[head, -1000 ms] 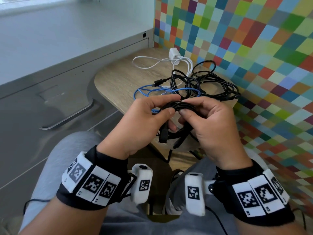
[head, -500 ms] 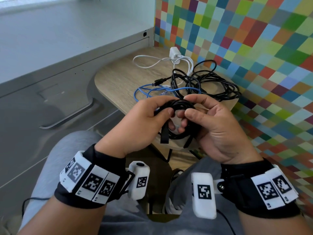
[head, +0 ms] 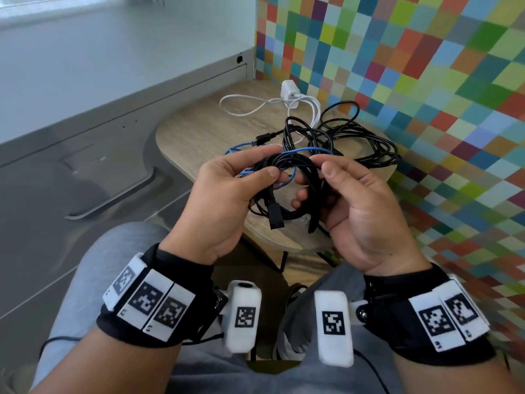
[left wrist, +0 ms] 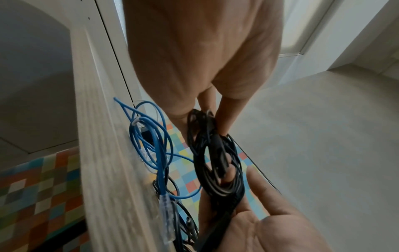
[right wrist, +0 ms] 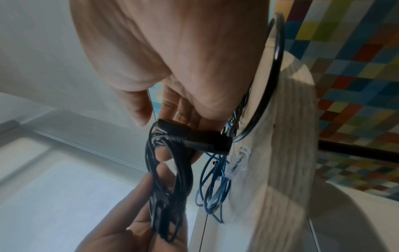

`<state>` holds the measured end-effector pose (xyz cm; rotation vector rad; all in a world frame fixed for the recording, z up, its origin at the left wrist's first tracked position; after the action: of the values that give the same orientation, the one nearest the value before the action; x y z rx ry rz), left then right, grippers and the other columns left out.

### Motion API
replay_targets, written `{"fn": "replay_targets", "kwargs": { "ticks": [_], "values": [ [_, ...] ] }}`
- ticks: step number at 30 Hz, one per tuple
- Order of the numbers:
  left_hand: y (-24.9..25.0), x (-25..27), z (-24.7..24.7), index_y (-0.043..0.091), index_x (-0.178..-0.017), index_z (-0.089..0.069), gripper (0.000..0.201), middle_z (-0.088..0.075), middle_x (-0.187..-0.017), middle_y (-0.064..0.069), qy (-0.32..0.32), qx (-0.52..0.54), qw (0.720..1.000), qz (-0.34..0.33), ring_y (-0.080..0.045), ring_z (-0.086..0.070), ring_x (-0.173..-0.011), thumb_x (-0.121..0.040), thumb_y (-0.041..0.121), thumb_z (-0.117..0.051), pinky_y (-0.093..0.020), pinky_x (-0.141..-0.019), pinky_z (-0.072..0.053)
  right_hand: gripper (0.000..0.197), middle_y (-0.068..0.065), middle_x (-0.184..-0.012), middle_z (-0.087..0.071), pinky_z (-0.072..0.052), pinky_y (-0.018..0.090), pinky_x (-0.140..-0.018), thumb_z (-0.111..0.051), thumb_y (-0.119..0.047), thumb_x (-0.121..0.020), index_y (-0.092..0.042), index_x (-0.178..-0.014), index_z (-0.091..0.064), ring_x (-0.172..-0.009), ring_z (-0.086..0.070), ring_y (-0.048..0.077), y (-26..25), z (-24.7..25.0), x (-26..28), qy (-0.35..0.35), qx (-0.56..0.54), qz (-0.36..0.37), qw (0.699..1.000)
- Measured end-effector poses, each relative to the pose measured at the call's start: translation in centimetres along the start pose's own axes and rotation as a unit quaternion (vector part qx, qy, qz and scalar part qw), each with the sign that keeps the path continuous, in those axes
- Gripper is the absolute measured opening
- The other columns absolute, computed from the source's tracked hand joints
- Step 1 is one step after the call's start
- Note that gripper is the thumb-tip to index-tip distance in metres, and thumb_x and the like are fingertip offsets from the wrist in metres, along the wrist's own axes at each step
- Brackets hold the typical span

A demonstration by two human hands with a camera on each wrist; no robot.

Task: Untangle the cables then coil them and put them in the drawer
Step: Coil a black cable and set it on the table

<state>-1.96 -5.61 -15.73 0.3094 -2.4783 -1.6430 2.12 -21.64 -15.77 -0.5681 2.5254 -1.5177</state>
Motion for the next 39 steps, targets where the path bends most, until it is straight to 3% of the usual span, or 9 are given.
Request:
{"fn": "replay_targets", "kwargs": {
  "ticks": [4, 10, 15, 18, 23, 28, 32, 36, 39],
  "values": [
    [0.1, 0.2, -0.2, 0.001, -0.116, -0.07, 0.033, -0.076, -0.091, -0.014, -0.006, 0.025, 1.0, 0.008, -0.019, -0.073, -0.084, -0.087, -0.013, -0.061, -0.027, -0.081, -0.058, 0.019, 0.017, -0.084, -0.07, -0.058, 0.037, -0.065, -0.062, -0.015, -0.088, -0.011, -0.1, -0.075, -0.065, -0.061, 0.021, 0.2, -0.1, -0.1, -0.017, -0.008, -0.017, 1.0],
    [0.1, 0.1, 0.1, 0.003, -0.112, -0.072, 0.045, -0.076, -0.096, -0.016, 0.012, 0.037, 0.999, 0.019, -0.023, -0.072, -0.083, -0.067, -0.002, -0.073, -0.032, -0.081, -0.061, 0.031, 0.012, -0.077, -0.062, -0.055, 0.035, -0.065, -0.063, -0.005, -0.082, -0.01, -0.11, -0.075, -0.063, -0.055, 0.018, 0.4, -0.4, -0.1, -0.037, 0.003, -0.02, 0.999],
    [0.2, 0.0, 0.8, 0.002, -0.102, -0.074, 0.015, -0.076, -0.09, -0.014, 0.068, 0.045, 0.997, 0.004, -0.019, -0.068, -0.075, -0.092, -0.002, -0.064, -0.029, -0.074, -0.057, 0.033, 0.012, -0.078, -0.061, -0.055, 0.036, -0.062, -0.065, -0.005, -0.079, -0.008, -0.111, -0.074, -0.06, -0.053, 0.017, 0.4, -0.6, -0.2, -0.025, 0.018, -0.013, 0.999],
    [0.2, -0.1, 1.4, 0.003, -0.1, -0.073, 0.015, -0.076, -0.087, -0.012, 0.094, 0.044, 0.995, 0.0, -0.019, -0.068, -0.074, -0.097, -0.001, -0.059, -0.029, -0.073, -0.055, 0.035, 0.012, -0.079, -0.064, -0.056, 0.036, -0.063, -0.065, -0.006, -0.079, -0.007, -0.113, -0.073, -0.061, -0.055, 0.017, 0.6, -0.7, -0.1, -0.027, 0.017, -0.015, 0.999],
    [0.3, -0.3, 1.0, 0.005, -0.102, -0.074, 0.013, -0.072, -0.091, -0.013, 0.035, -0.037, 0.999, 0.012, -0.027, -0.062, -0.08, -0.097, 0.008, -0.062, -0.035, -0.077, -0.055, 0.035, 0.014, -0.087, -0.072, -0.06, 0.039, -0.079, -0.062, -0.004, -0.081, -0.003, -0.115, -0.071, -0.069, -0.061, 0.017, 0.5, -0.2, -0.1, -0.019, -0.015, -0.01, 1.0],
    [-0.4, -0.1, 0.3, 0.007, -0.111, -0.073, 0.031, -0.071, -0.105, -0.019, -0.028, -0.113, 0.993, 0.031, -0.022, -0.068, -0.079, -0.086, 0.024, -0.077, -0.035, -0.075, -0.06, 0.036, 0.011, -0.085, -0.072, -0.062, 0.036, -0.074, -0.063, -0.005, -0.081, -0.003, -0.117, -0.07, -0.069, -0.062, 0.017, 0.6, -0.5, 0.0, -0.02, -0.005, -0.01, 1.0],
    [-0.9, -0.2, 0.1, 0.011, -0.115, -0.075, 0.035, -0.07, -0.113, -0.03, -0.054, -0.15, 0.986, 0.037, -0.041, -0.072, -0.098, -0.085, 0.028, -0.072, -0.058, -0.098, -0.056, 0.036, 0.011, -0.086, -0.071, -0.061, 0.035, -0.072, -0.063, -0.005, -0.083, -0.001, -0.119, -0.069, -0.068, -0.062, 0.017, 0.7, -0.6, 0.0, -0.014, -0.004, -0.011, 1.0],
    [-0.6, -0.2, 0.3, 0.012, -0.116, -0.075, 0.035, -0.072, -0.113, -0.026, -0.054, -0.163, 0.985, 0.031, -0.027, -0.069, -0.097, -0.087, 0.028, -0.066, -0.051, -0.101, -0.055, 0.035, 0.011, -0.086, -0.073, -0.062, 0.036, -0.074, -0.062, -0.005, -0.084, -0.002, -0.118, -0.068, -0.068, -0.064, 0.016, 0.7, -0.6, 0.0, -0.011, -0.007, -0.009, 1.0],
    [-0.4, -0.2, 0.6, 0.004, -0.116, -0.073, 0.03, -0.072, -0.115, -0.026, -0.037, -0.116, 0.992, 0.038, -0.028, -0.067, -0.095, -0.097, 0.017, -0.054, -0.045, -0.094, -0.055, 0.037, 0.012, -0.088, -0.073, -0.063, 0.036, -0.075, -0.062, -0.006, -0.081, -0.002, -0.117, -0.068, -0.069, -0.064, 0.017, 0.7, -0.6, 0.0, -0.012, -0.014, -0.009, 1.0]
  ]
}}
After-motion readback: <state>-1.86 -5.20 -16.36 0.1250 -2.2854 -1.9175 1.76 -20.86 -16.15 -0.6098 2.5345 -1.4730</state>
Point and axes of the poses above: each hand's wrist, its own x-axis away from the middle knuckle, its own z-axis out of the back of the hand, y = z × x, the point moved 7 cm from there along -x, towards the middle knuckle
